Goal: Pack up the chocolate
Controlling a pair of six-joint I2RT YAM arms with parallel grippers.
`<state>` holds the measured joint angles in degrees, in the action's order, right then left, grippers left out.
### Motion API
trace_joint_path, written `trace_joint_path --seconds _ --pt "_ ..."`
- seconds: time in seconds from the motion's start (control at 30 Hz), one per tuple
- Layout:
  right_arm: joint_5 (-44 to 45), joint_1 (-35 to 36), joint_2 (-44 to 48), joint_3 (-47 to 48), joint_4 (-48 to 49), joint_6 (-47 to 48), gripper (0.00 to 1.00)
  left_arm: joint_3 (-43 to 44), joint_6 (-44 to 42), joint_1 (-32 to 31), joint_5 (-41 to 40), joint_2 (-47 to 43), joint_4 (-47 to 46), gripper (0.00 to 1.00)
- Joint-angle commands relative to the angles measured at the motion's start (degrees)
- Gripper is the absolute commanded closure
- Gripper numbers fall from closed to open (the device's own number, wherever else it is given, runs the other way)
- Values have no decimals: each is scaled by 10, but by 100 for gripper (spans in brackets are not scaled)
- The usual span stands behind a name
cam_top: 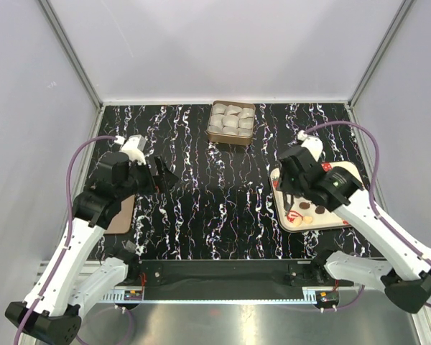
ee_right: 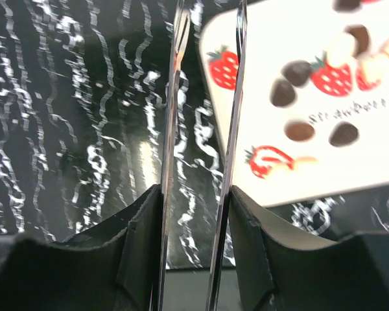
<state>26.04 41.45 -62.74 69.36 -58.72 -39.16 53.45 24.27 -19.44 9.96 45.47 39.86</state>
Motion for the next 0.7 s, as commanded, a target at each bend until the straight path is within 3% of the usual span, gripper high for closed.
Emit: trace_joint_path --seconds 0.0,0.67 --pt "9 -11 13 -21 -58 -26 50 -6 -2 1 26 -2 -42 1" --pt "-97 -115 -21 -139 94 52 51 -5 2 1 31 10 -37 1"
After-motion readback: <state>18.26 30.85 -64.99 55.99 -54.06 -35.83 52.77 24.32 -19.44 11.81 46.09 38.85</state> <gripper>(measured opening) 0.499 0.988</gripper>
